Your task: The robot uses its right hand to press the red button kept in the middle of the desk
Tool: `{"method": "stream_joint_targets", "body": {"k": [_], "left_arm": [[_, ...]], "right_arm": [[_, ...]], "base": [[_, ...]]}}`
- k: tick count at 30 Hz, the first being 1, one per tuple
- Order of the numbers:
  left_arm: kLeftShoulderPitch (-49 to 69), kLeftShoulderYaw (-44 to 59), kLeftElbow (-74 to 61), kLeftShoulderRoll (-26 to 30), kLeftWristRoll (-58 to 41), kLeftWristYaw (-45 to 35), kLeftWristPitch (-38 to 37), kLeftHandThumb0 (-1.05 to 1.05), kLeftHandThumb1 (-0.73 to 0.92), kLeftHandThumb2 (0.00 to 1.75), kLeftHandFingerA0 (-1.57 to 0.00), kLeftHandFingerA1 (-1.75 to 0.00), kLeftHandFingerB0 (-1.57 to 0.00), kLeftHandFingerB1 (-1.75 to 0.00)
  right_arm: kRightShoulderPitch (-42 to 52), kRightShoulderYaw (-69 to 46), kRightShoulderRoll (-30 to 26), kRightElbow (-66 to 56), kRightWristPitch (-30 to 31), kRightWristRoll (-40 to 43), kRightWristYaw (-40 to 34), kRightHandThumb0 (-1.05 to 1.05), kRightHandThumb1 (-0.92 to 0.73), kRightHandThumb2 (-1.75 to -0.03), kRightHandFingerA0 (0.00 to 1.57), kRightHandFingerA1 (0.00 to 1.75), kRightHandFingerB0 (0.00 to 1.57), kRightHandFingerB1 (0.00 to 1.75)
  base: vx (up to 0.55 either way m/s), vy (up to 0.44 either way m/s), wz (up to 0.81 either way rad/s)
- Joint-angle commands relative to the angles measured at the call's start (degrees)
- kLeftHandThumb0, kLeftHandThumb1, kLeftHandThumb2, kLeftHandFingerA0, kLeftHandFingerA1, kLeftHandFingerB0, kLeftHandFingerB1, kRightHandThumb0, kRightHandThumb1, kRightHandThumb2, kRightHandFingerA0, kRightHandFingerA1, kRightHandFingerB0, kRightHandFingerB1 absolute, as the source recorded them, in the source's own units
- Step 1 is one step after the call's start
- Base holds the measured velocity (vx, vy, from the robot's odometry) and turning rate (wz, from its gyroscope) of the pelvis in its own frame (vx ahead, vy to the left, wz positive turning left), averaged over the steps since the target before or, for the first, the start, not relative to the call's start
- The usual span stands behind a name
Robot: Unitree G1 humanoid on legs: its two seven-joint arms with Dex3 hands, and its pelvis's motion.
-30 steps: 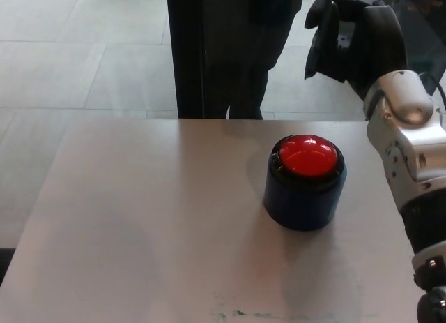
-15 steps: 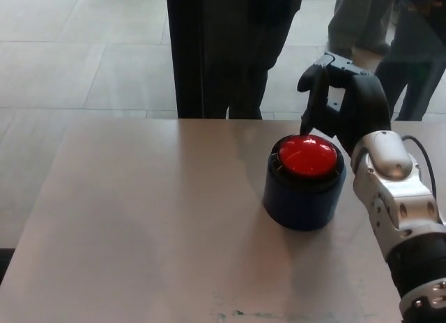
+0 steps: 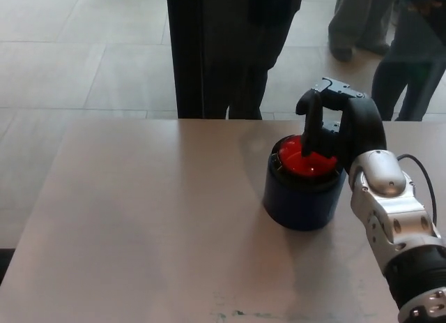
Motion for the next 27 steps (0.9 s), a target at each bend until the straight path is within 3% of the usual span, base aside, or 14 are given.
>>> {"method": "stream_joint_targets", "body": {"k": [1,3,4,9,14,19,27], "left_arm": [[0.2,-0.2,0.0,1.1,-0.3,-0.4,-0.7,-0.77,0.71,0.63,-0.21,-0.33,-0.19,-0.29],[0.0,0.1,-0.6,1.1,-0.8,-0.3,0.4,-0.77,0.7,0.63,-0.21,-0.33,-0.19,-0.29],[0.0,0.0,-0.9,1.1,-0.7,-0.3,0.4,-0.77,0.71,0.63,-0.2,-0.33,-0.19,-0.29],[0.3,0.0,-2.3,0.9,-0.7,0.2,0.8,-0.77,0.71,0.63,-0.21,-0.33,-0.19,-0.29],[0.1,0.0,-1.5,1.2,-0.7,-0.3,0.4,-0.77,0.72,0.63,-0.2,-0.33,-0.19,-0.29],[-0.4,0.1,-1.6,1.1,-0.7,0.7,0.8,-0.74,0.74,0.62,-0.24,-0.34,-0.21,-0.3],[-0.1,0.3,-2.3,0.4,-1.3,0.4,1.3,-0.75,0.72,0.63,-0.23,-0.33,-0.21,-0.29]], "right_arm": [[1.3,1.2,-1.3,2.6,-2.4,-2.8,-0.3,-0.27,-0.41,-1.29,1.05,1.75,0.82,1.65],[2.3,4.0,-2.7,3.0,-2.7,-6.0,-0.2,-0.28,-0.47,-1.25,1.04,1.75,0.79,1.64],[2.9,5.0,-3.0,3.0,-3.0,-6.8,-0.4,-0.28,-0.52,-1.13,0.99,1.75,0.8,1.6],[3.4,7.8,-3.6,3.3,-1.1,-8.2,-0.5,-0.26,-0.51,-1.12,0.95,1.75,0.74,1.63],[4.6,9.2,-3.6,4.0,0.4,-9.0,-0.4,-0.27,-0.56,-1.11,0.93,1.75,0.77,1.61],[8.4,9.1,-3.3,6.9,-1.1,-9.7,-3.0,-0.28,-0.5,-1.21,0.96,1.75,0.8,1.67],[14.4,3.9,0.1,8.9,-2.0,-4.6,-3.3,-0.27,-0.55,-1.2,1.01,1.75,0.8,1.68]], "base": [[0.0,0.0,0.0],[0.0,0.0,0.0],[0.0,0.0,0.0],[0.0,0.0,0.0],[0.0,0.0,0.0],[0.0,0.0,0.0],[0.0,0.0,0.0]]}}
